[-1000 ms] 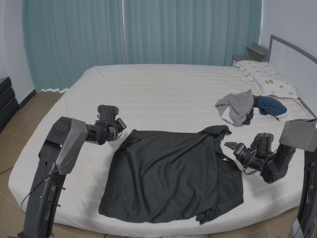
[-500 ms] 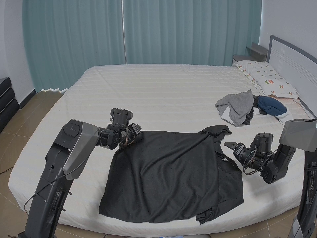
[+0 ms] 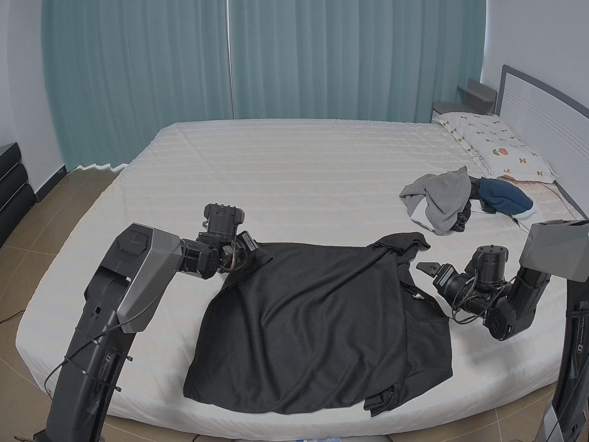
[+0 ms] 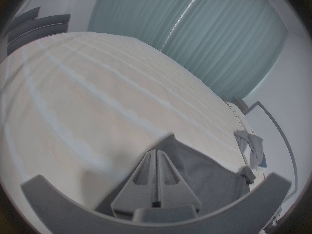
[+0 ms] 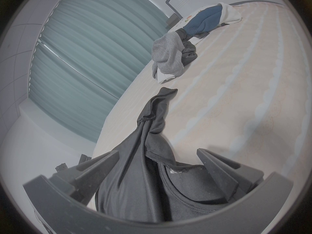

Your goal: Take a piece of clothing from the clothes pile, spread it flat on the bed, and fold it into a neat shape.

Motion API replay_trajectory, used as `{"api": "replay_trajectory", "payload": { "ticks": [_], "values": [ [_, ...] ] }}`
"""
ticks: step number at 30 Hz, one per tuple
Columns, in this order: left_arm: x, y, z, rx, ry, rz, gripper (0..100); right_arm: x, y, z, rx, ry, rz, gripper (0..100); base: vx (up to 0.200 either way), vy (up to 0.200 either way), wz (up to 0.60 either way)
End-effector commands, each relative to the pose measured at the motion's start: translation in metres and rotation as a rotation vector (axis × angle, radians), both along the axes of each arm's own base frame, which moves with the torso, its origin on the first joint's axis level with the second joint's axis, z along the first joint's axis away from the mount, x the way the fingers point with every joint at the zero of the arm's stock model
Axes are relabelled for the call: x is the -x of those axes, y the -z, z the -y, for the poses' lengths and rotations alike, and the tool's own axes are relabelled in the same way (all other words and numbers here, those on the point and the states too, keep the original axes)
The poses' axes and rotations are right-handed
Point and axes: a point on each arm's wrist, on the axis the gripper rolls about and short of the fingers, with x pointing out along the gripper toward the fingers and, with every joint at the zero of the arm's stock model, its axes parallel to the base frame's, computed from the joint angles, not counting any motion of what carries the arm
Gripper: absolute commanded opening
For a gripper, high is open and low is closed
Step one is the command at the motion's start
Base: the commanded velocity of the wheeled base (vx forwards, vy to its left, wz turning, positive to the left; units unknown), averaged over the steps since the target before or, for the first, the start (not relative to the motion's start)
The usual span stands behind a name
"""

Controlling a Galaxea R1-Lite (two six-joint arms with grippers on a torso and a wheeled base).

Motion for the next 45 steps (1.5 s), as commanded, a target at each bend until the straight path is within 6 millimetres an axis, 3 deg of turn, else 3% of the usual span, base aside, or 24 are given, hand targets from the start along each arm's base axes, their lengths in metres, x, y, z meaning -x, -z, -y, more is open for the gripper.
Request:
{"api": "replay_trajectory", "payload": {
  "ticks": [1,6,20,21,38,45],
  "values": [
    [-0.002,-0.014,-0.009,0.006,-0.018,0.025,0,0.000,-0.001,0.000,-0.001,-0.001,0.005,100,0.000,0.000,0.00],
    [-0.004,-0.014,-0.018,0.004,-0.036,0.022,0,0.000,-0.003,0.000,-0.001,-0.001,0.008,100,0.000,0.000,0.00],
    [-0.002,-0.013,-0.011,0.002,-0.024,0.014,0,0.000,-0.003,0.000,-0.001,-0.001,0.008,100,0.000,0.000,0.00],
    [-0.002,-0.014,-0.010,0.002,-0.022,0.015,100,0.000,-0.003,0.000,-0.001,-0.001,0.008,100,0.000,0.000,0.00],
    [0.009,-0.012,0.023,-0.004,0.042,-0.006,100,0.000,-0.004,-0.001,-0.002,-0.002,0.011,100,0.000,0.000,0.00],
    [0.010,-0.009,0.028,-0.006,0.050,-0.010,100,0.000,-0.006,-0.001,-0.001,-0.003,0.017,100,0.000,0.000,0.00]
  ]
}}
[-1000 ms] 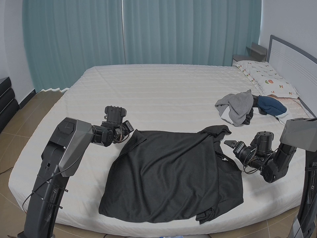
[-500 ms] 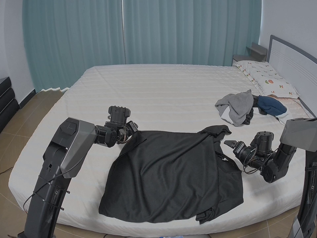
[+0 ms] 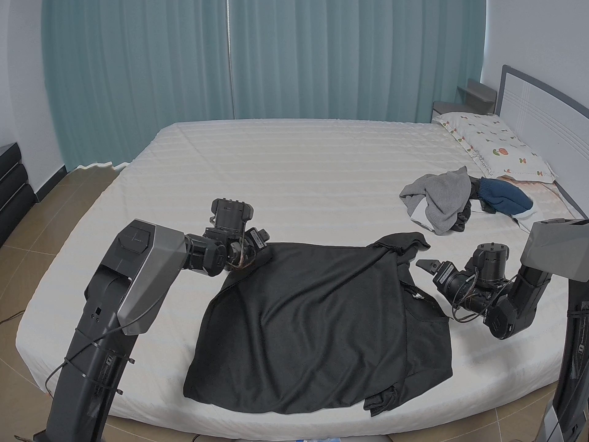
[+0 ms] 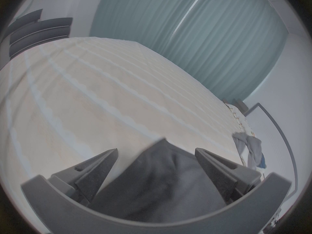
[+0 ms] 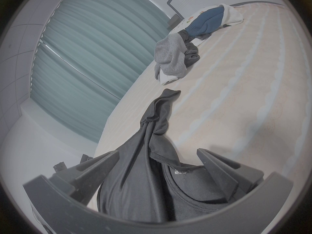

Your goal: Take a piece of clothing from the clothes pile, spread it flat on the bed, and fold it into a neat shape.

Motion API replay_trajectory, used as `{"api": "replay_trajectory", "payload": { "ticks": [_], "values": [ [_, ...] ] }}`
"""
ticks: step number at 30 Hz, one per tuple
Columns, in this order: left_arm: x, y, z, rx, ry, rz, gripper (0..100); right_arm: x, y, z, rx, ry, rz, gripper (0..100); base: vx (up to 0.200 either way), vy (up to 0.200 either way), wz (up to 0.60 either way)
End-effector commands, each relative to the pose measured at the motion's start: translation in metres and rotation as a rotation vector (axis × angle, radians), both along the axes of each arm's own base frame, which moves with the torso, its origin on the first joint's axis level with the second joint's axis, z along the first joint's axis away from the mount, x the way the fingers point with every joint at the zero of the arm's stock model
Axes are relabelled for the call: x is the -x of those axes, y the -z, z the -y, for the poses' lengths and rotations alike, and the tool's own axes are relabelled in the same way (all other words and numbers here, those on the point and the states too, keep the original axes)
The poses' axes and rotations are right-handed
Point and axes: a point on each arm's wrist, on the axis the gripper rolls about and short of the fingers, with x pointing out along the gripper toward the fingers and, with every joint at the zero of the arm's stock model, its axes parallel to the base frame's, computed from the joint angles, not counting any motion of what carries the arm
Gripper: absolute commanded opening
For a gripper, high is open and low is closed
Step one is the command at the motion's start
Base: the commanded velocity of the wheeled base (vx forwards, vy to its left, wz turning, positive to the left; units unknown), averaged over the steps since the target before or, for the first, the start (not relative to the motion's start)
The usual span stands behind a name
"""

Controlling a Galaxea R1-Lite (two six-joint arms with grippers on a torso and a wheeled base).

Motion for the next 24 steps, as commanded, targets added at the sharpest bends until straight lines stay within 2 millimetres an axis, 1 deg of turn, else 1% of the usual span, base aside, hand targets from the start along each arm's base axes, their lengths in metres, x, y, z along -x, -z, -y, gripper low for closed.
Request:
{"api": "replay_trajectory", "payload": {
  "ticks": [1,9,10,24],
  "values": [
    [0.000,0.003,-0.001,-0.004,-0.002,-0.003,100,0.000,-0.001,0.000,-0.001,-0.001,0.003,100,0.000,0.000,0.00],
    [-0.001,0.007,-0.001,-0.022,0.000,-0.007,100,0.000,-0.001,-0.001,0.001,-0.003,0.005,100,0.000,0.000,0.00],
    [-0.001,0.013,-0.001,-0.026,0.001,-0.015,100,0.000,-0.001,-0.002,0.001,-0.005,0.005,100,0.000,0.000,0.00],
    [0.000,0.020,0.001,-0.037,0.012,-0.027,100,0.000,-0.001,-0.002,0.000,-0.006,0.005,100,0.000,0.000,0.00]
  ]
}}
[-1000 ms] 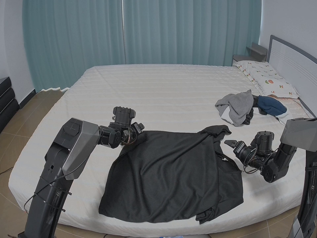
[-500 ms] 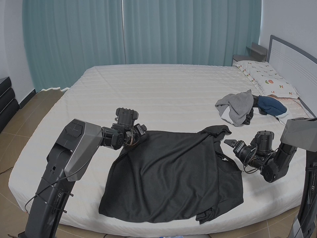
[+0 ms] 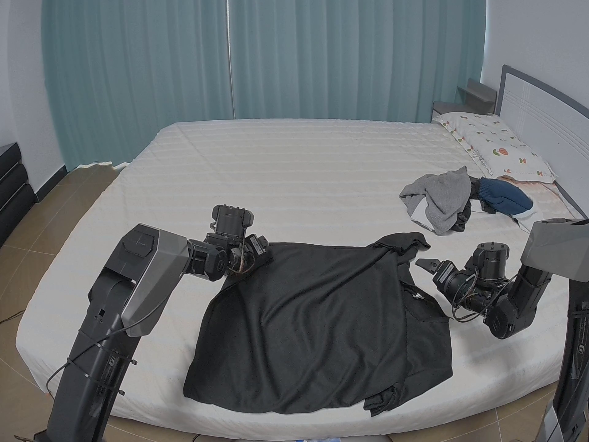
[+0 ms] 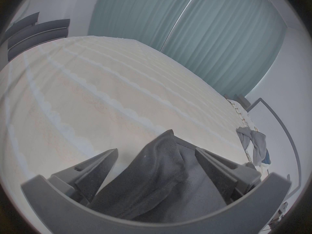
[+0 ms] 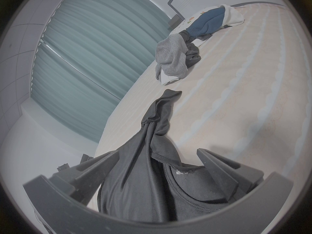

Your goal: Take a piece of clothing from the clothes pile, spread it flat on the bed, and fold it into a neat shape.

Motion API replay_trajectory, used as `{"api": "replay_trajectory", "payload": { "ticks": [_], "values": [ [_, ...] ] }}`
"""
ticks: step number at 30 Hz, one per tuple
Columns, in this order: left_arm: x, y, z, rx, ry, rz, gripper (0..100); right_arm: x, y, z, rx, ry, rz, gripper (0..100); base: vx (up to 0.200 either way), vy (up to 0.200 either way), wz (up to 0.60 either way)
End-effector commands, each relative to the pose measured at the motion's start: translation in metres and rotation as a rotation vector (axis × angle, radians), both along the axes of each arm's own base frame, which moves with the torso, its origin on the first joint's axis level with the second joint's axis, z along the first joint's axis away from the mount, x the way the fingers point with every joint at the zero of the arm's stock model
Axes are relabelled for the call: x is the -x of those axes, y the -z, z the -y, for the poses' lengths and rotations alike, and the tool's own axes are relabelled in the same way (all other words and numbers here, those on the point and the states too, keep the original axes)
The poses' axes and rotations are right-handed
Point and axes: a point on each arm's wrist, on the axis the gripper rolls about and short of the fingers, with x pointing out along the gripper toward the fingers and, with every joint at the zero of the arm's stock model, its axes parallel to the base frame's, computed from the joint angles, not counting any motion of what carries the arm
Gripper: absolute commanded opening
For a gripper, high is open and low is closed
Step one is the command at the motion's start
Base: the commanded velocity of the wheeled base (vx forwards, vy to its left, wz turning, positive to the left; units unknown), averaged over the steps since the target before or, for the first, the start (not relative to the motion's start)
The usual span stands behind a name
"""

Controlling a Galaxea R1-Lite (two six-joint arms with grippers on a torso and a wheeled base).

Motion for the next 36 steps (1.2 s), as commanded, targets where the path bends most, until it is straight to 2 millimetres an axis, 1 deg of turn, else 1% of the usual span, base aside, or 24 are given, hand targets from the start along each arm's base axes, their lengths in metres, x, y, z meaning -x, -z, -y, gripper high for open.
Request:
{"api": "replay_trajectory", "payload": {
  "ticks": [1,2,8,9,19,25,30,31,36],
  "values": [
    [0.000,0.004,-0.001,-0.002,-0.002,-0.007,100,0.000,0.000,0.000,0.000,-0.001,0.001,100,0.000,0.000,0.00],
    [0.000,0.010,0.000,-0.007,0.001,-0.017,100,0.000,-0.001,0.000,0.000,-0.001,0.004,100,0.000,0.000,0.00],
    [0.000,0.013,0.000,-0.009,0.001,-0.022,100,-0.001,0.000,0.000,0.000,-0.001,0.002,100,0.000,0.000,0.00],
    [0.000,0.012,0.000,-0.008,0.001,-0.020,0,-0.001,0.000,0.000,0.000,-0.001,0.002,100,0.000,0.000,0.00],
    [-0.001,0.014,-0.003,-0.019,0.001,-0.015,0,0.000,0.002,0.000,0.001,-0.001,-0.006,100,0.000,0.000,0.00],
    [-0.003,0.013,-0.009,-0.041,-0.032,0.000,0,0.000,0.002,0.000,0.001,0.001,-0.006,100,0.000,0.000,0.00],
    [-0.009,0.010,-0.022,-0.062,-0.058,0.026,0,0.000,0.004,0.000,0.002,0.001,-0.010,100,0.000,0.000,0.00],
    [-0.009,0.010,-0.022,-0.062,-0.058,0.026,0,0.000,0.004,0.000,0.002,0.001,-0.010,100,0.000,0.000,0.00],
    [-0.015,0.005,-0.040,-0.072,-0.084,0.056,0,0.000,0.004,0.000,0.002,0.001,-0.010,100,0.000,0.000,0.00]
  ]
}}
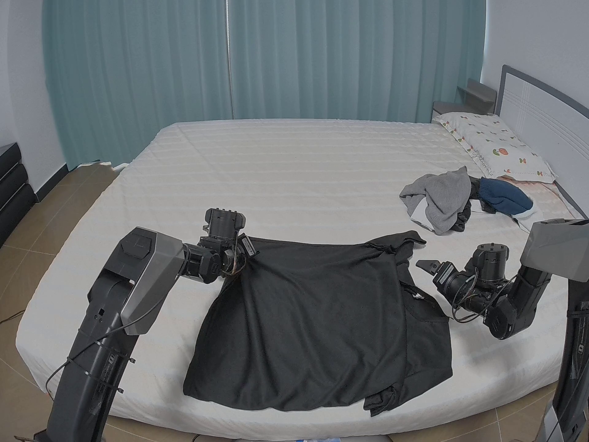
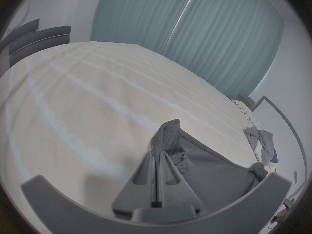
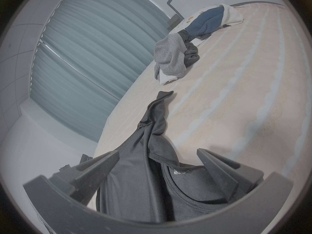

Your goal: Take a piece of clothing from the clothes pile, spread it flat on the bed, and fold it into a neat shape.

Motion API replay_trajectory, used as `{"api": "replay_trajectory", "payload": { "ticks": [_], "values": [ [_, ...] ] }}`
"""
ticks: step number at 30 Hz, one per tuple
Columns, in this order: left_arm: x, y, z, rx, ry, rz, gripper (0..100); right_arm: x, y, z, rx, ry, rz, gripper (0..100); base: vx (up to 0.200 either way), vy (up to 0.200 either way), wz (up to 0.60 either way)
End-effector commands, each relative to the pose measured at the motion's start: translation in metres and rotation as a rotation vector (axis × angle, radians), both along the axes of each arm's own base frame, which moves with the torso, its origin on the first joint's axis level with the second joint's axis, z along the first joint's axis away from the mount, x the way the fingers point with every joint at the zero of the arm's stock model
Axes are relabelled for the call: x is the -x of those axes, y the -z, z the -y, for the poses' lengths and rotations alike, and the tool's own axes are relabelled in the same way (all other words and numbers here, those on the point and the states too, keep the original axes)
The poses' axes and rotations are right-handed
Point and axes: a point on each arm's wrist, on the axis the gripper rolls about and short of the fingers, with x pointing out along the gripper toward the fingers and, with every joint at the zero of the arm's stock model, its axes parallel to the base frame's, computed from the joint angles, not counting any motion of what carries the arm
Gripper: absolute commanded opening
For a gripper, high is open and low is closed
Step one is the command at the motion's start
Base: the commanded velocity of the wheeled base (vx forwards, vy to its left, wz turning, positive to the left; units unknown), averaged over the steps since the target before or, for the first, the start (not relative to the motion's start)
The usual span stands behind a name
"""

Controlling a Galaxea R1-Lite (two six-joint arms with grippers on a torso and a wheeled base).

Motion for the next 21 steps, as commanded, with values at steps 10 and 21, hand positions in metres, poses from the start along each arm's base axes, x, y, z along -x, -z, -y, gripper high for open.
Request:
{"api": "replay_trajectory", "payload": {
  "ticks": [10,21],
  "values": [
    [-0.015,-0.005,-0.058,-0.038,-0.080,0.048,0,-0.002,-0.002,0.002,-0.003,0.006,0.009,100,0.000,0.000,0.00],
    [-0.021,-0.006,-0.090,-0.073,-0.116,0.077,0,-0.003,0.005,0.002,-0.003,0.005,-0.008,100,0.000,0.000,0.00]
  ]
}}
